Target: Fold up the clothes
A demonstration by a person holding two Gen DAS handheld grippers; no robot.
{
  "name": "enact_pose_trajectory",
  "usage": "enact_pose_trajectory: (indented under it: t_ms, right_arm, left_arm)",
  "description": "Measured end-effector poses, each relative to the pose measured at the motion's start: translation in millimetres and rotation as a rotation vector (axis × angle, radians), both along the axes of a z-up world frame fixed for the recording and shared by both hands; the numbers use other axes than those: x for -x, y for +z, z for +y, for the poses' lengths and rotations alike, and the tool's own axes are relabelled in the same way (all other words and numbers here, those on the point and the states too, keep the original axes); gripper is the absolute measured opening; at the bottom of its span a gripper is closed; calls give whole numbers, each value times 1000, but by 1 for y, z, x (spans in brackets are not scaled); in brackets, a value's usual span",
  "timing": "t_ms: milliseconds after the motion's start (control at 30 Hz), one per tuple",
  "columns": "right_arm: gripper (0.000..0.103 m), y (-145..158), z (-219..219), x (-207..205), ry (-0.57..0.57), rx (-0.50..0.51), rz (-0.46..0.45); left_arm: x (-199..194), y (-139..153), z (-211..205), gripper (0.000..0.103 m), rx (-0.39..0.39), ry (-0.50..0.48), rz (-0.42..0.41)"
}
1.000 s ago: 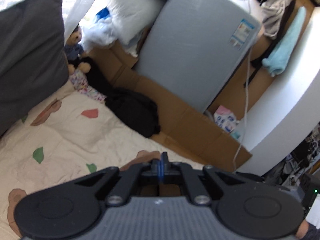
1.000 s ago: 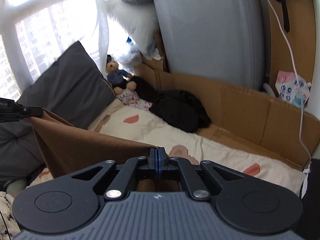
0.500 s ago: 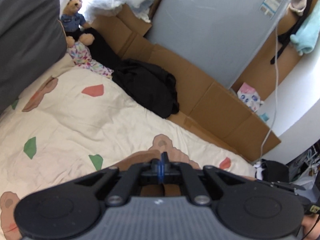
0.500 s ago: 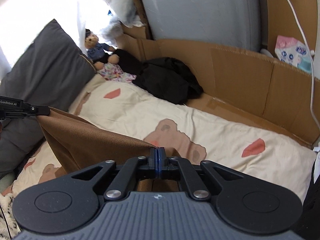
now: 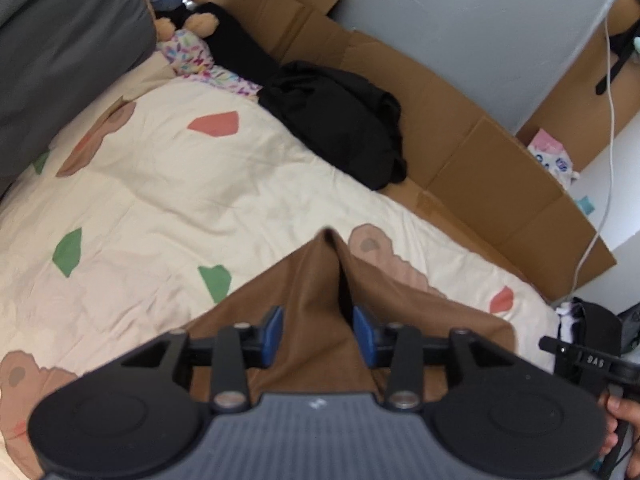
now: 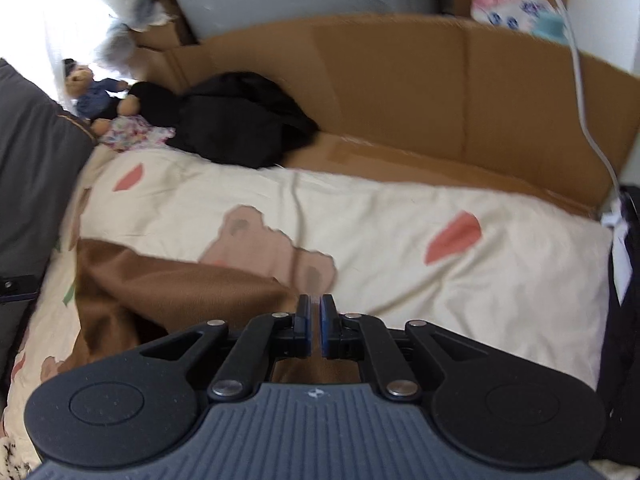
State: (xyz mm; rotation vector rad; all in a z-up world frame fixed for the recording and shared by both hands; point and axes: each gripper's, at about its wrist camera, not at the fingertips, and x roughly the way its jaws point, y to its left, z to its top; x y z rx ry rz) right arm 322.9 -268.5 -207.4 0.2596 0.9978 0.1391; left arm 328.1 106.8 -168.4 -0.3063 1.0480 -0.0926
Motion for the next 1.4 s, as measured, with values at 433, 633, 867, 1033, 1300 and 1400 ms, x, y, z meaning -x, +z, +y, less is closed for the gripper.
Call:
enact_pose_trajectory:
  t_ms: [433,633,867,1033,1300,1400]
  right_arm:
    - [46,-20,15,28,109,2,54]
    - [49,-36,35,38,190,16,104]
    - [49,-54,55,44,277,44,124]
    - [49,-60,58,42,307,47,113]
    - [21,-66,54,40,323,66,74]
    - [11,-64,50,40,333,72,54]
  left_arm:
    - [39,-39,-27,54,-61,-113,117]
    - [48,-55,-62,59,-89,-238,135]
    - [53,-71,-108,75,-179,-389,87]
    - [49,-88,-128,74,-277,-416,101]
    - [38,-109,-117,23,-281,-424,167]
    - [41,-101,-94,10,-222,-390,156]
